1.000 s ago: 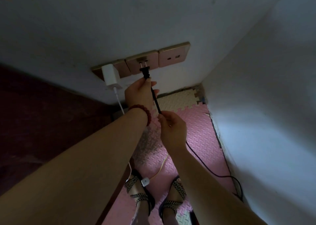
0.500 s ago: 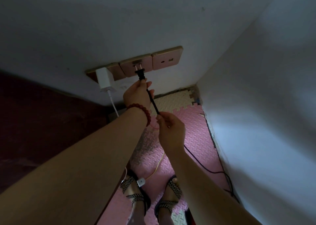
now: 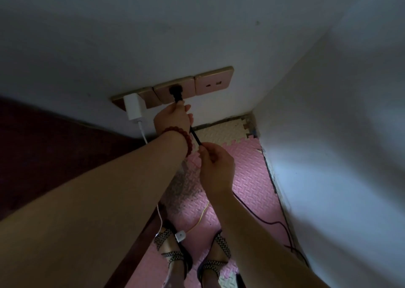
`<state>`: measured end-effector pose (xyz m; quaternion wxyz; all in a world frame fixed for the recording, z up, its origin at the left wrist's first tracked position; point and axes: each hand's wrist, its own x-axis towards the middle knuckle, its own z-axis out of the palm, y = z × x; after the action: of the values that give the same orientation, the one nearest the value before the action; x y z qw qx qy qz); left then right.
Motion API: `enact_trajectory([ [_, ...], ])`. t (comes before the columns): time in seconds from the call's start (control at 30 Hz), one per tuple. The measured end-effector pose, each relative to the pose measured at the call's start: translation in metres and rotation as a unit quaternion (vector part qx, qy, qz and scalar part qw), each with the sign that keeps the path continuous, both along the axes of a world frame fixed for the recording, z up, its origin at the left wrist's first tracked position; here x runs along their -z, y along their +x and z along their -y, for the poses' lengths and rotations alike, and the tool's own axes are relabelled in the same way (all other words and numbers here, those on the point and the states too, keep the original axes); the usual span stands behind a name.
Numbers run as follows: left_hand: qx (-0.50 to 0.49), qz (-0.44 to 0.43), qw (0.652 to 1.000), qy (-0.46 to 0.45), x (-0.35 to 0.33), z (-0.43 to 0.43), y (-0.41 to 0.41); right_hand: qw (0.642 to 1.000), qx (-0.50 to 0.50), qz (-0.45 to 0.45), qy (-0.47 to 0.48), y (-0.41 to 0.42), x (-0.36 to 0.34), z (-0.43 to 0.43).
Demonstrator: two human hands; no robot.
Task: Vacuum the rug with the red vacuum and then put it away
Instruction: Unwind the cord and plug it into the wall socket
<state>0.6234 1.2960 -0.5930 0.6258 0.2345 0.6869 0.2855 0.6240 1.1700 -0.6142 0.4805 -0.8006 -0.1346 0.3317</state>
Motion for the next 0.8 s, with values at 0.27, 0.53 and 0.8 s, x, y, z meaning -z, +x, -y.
enact_trajectory([
  [0.27,0.092,-0.048,0.994,0.038,-0.001,-0.006,-0.014,1.0,-0.012,-0.005,-0.004,-0.003,-0.003,0.0],
  [0.53,0.154,-0.068,0.985,0.037,-0.005,0.058,-0.024,1.0,-0.006,-0.021,0.0,0.005,-0.01,0.003],
  [0.8,0.173,-0.132,0.972,0.085,-0.005,0.06,-0.039,0.965,-0.243,0.004,-0.104,-0.007,0.01,0.054],
])
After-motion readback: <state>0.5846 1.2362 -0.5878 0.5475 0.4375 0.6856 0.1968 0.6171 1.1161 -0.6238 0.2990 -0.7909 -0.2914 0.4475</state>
